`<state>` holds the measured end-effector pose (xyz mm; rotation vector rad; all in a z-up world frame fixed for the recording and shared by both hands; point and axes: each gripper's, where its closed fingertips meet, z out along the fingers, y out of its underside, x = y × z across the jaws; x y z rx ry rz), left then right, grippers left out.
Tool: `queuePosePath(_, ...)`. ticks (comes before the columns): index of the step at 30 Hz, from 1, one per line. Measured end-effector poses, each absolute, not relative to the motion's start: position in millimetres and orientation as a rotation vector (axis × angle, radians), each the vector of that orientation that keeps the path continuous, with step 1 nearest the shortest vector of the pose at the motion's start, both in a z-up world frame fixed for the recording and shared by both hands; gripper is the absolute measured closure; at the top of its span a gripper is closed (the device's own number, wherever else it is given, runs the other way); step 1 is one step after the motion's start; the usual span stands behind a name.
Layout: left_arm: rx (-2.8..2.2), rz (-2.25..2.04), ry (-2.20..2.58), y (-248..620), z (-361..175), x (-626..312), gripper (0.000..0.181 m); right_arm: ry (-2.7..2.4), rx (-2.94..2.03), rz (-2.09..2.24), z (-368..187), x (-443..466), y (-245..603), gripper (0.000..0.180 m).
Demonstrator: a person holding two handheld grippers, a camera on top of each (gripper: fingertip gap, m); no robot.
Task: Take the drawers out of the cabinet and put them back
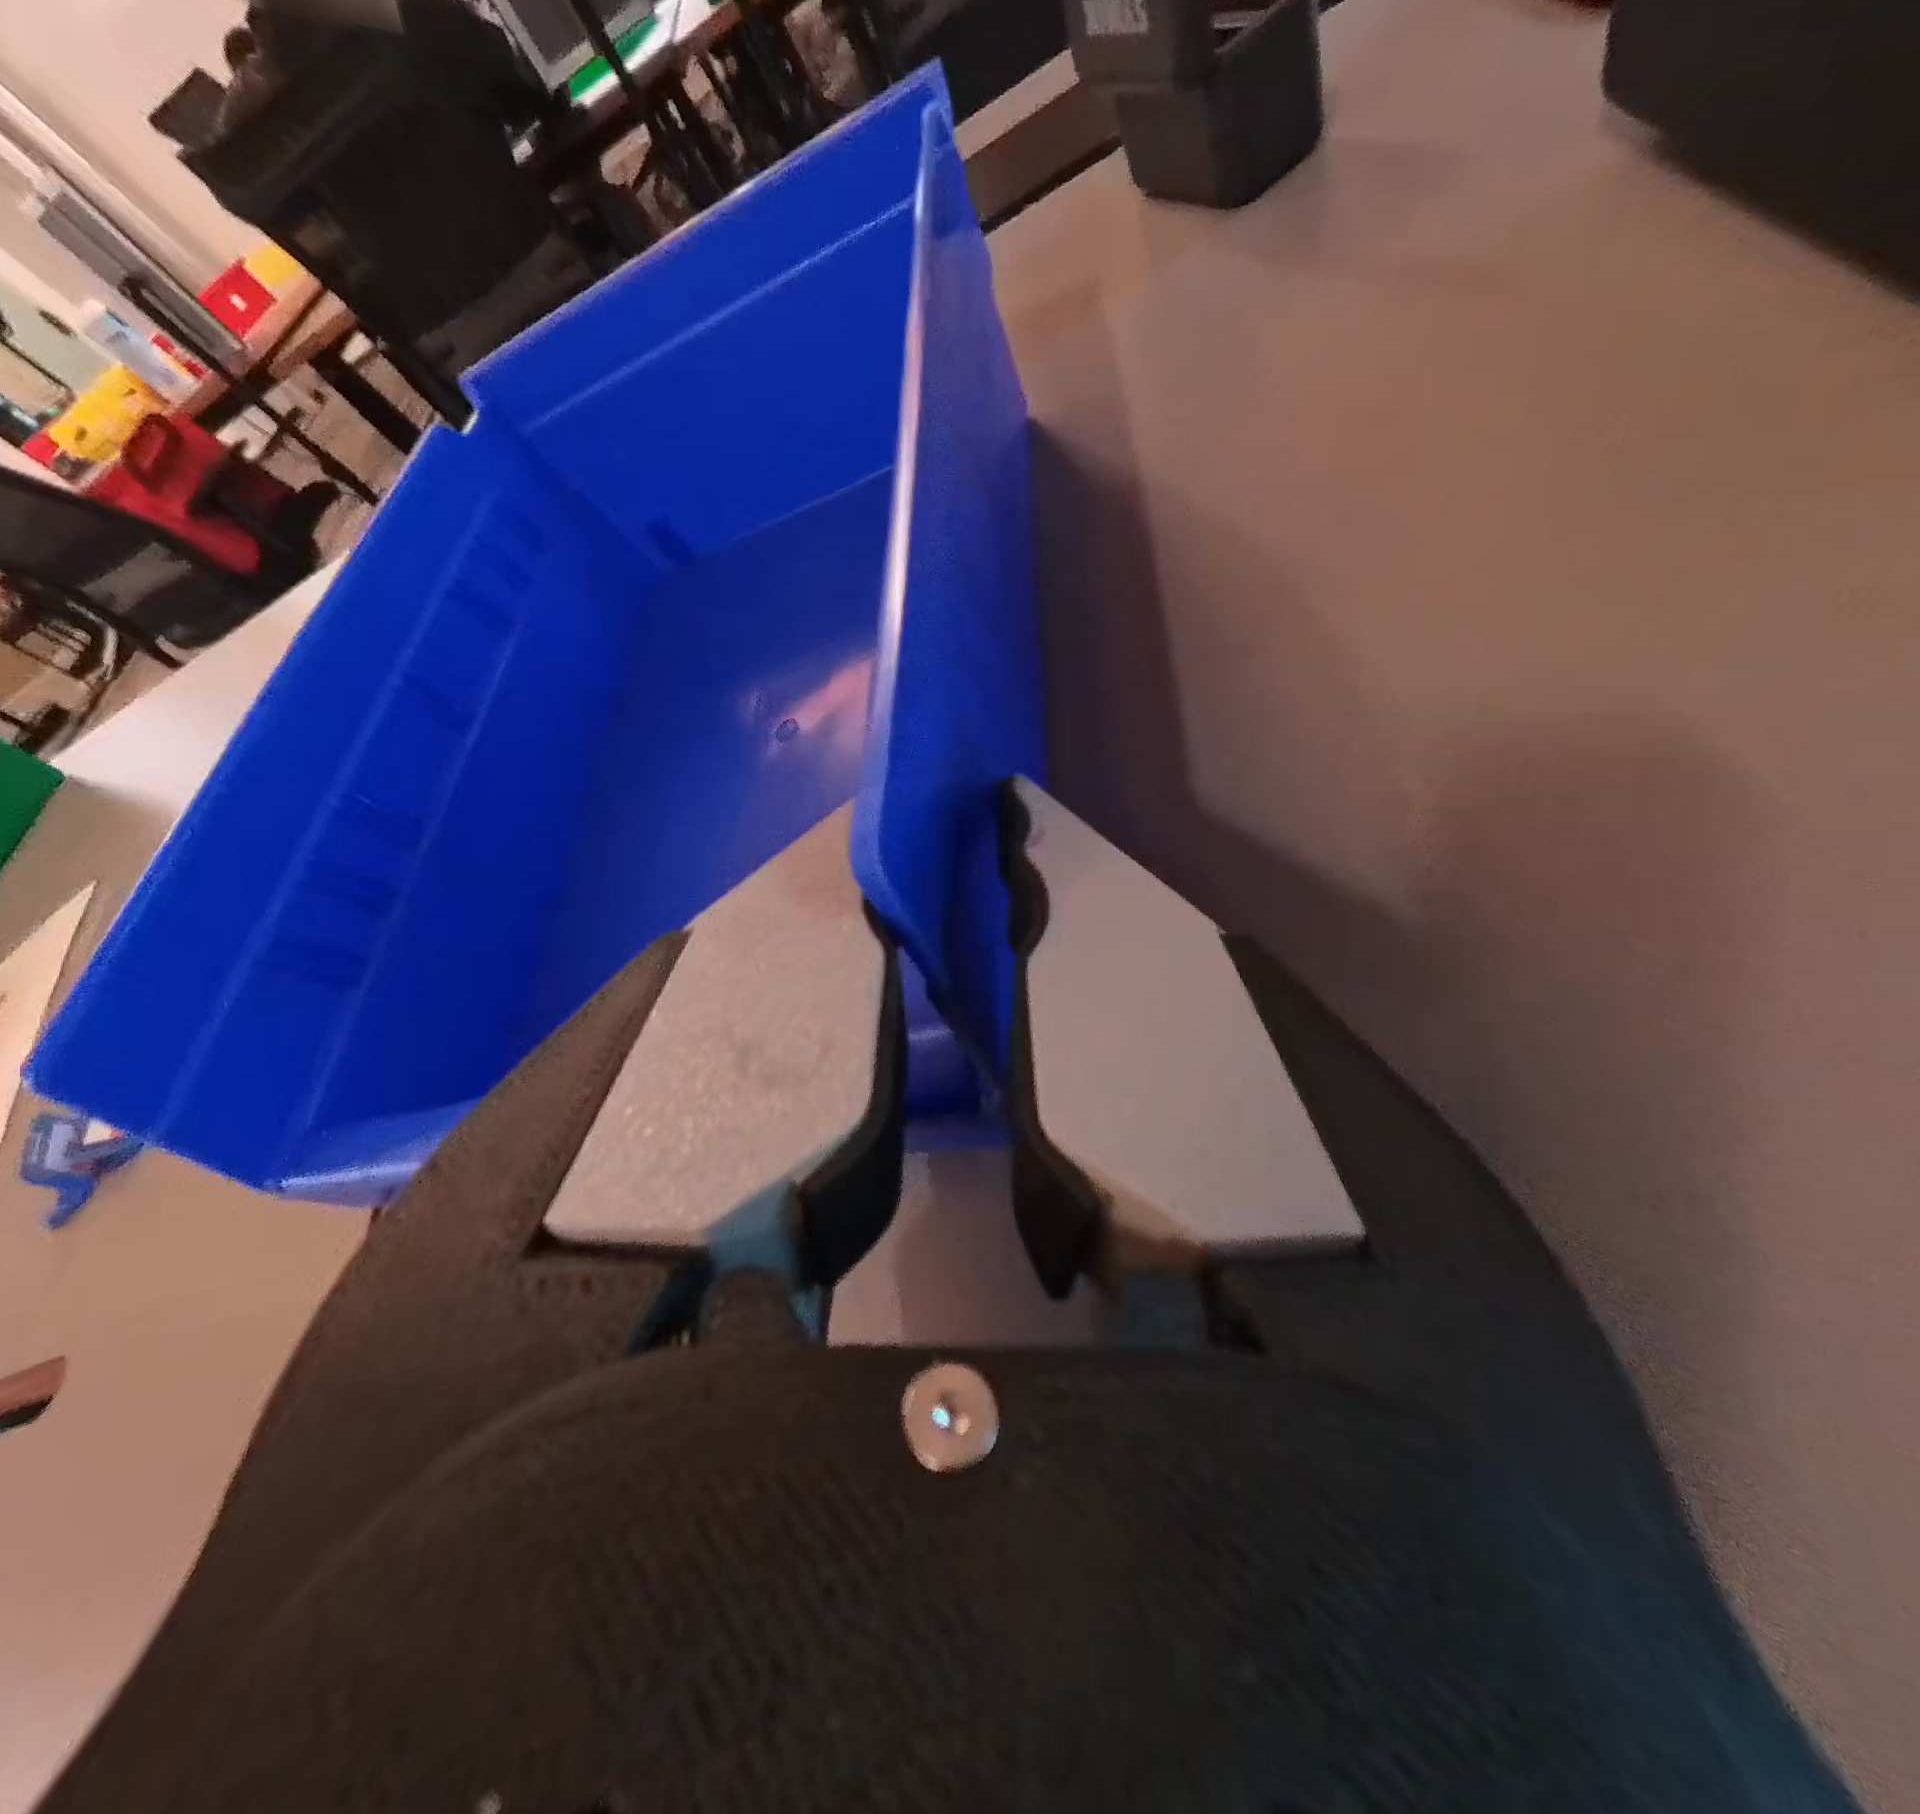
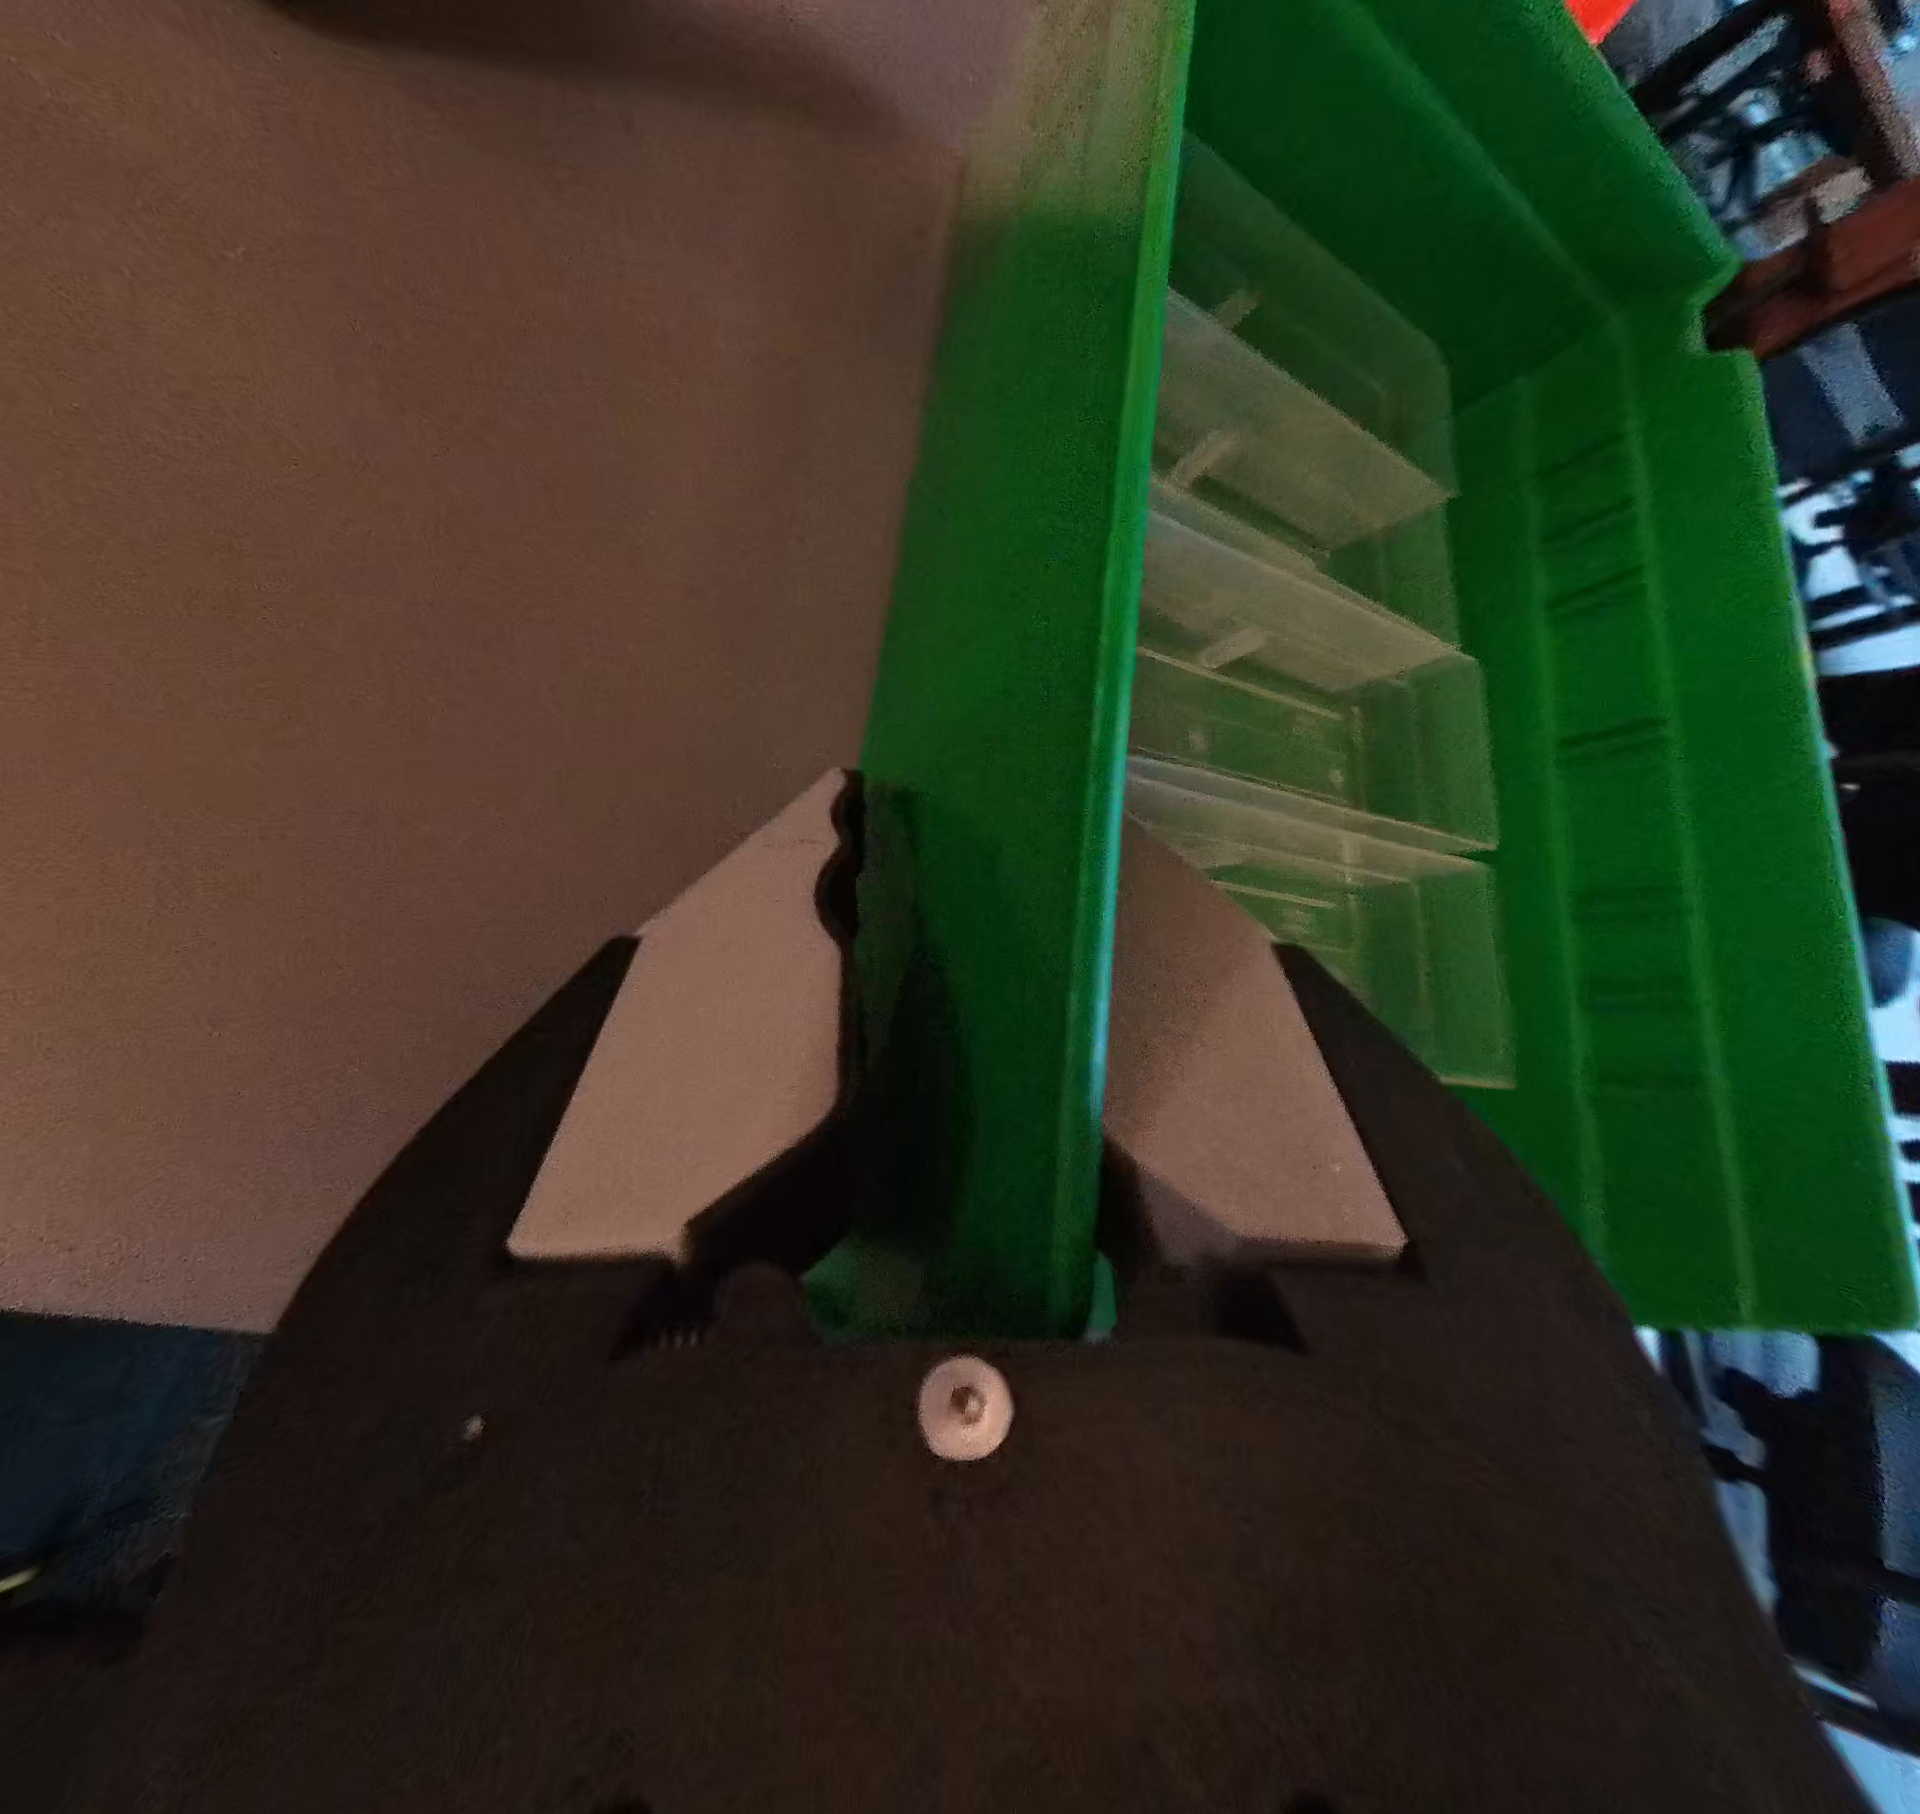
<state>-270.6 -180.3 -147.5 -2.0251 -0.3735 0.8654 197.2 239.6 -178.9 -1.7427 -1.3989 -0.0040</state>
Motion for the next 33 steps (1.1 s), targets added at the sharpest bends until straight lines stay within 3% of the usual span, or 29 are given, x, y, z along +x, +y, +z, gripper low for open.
queuePosePath(4, -2.067, 0.751, -0.373, -178, -149, -266, 0.175, -1.404, -1.797, 0.158, -175, 199, 230, 0.172)
queuePosePath(7, -2.067, 0.744, -0.365, -180, -148, -266, 0.175, -1.439, -1.789, 0.212, -175, 207, 223, 0.176)
queuePosePath(33, -2.067, 0.769, -0.364, -174, -151, -262, 0.174, -1.436, -1.770, 0.310, -184, 205, 217, 0.172)
